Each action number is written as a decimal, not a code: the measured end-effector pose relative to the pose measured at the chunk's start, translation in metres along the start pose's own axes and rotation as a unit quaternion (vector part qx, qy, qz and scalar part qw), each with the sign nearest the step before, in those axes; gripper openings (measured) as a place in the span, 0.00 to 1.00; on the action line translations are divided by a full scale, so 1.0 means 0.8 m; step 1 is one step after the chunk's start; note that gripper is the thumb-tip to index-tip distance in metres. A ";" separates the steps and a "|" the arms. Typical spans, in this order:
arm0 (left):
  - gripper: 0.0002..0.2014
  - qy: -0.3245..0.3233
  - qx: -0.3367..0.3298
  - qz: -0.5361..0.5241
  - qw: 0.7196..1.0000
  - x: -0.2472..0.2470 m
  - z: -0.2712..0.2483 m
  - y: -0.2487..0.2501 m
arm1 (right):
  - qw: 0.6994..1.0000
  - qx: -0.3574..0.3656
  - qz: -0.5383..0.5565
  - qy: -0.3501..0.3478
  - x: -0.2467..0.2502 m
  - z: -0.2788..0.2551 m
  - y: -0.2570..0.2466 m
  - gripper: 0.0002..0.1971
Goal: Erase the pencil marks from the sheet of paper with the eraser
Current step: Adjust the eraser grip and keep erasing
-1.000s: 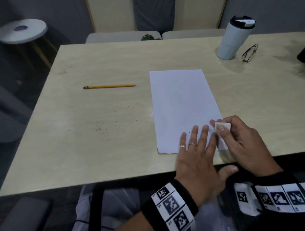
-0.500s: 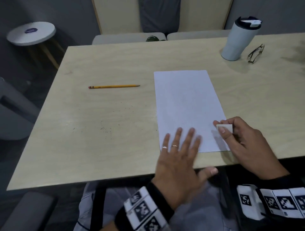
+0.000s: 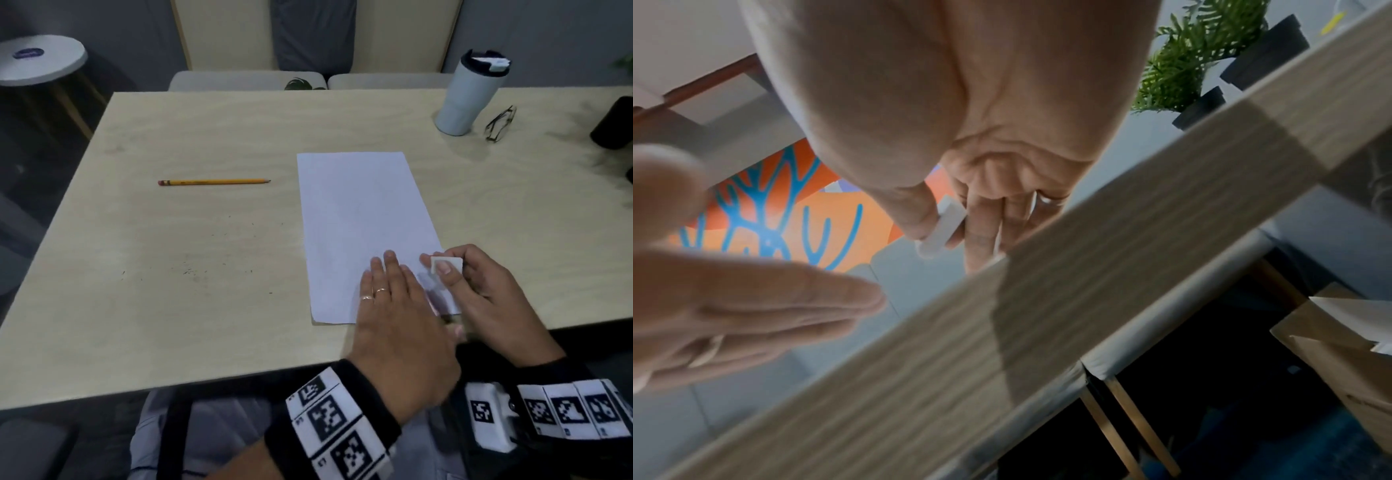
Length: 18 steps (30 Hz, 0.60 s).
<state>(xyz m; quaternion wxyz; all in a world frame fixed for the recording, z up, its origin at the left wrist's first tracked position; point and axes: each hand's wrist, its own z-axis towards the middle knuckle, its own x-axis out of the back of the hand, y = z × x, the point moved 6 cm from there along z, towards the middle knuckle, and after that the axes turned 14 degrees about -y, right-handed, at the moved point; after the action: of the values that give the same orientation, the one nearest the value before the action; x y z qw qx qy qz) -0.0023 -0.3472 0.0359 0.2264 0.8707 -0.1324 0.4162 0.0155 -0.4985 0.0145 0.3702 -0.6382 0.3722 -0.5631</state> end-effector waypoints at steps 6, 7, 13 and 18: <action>0.24 0.181 -0.086 -0.177 0.964 0.042 0.003 -0.011 | 0.996 0.078 -0.027 0.024 -0.004 -0.012 -0.046 0.09; 0.23 0.172 -0.104 -0.211 0.957 0.045 0.005 -0.020 | 0.996 0.085 -0.023 0.004 -0.006 -0.012 -0.051 0.10; 0.11 0.166 -0.121 -0.166 0.965 0.071 -0.007 -0.050 | 0.991 0.076 -0.036 -0.105 -0.018 -0.008 -0.047 0.14; 0.07 0.137 -0.122 -0.068 0.981 0.090 -0.010 -0.056 | 0.981 0.066 -0.072 -0.167 -0.017 -0.006 -0.057 0.11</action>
<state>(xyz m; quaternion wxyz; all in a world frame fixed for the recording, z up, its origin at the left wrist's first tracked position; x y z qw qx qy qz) 0.0556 -0.3075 0.0839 0.3742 0.7783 -0.0906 0.4961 0.0119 -0.4665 0.0496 0.4266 -0.7228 0.2200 -0.4971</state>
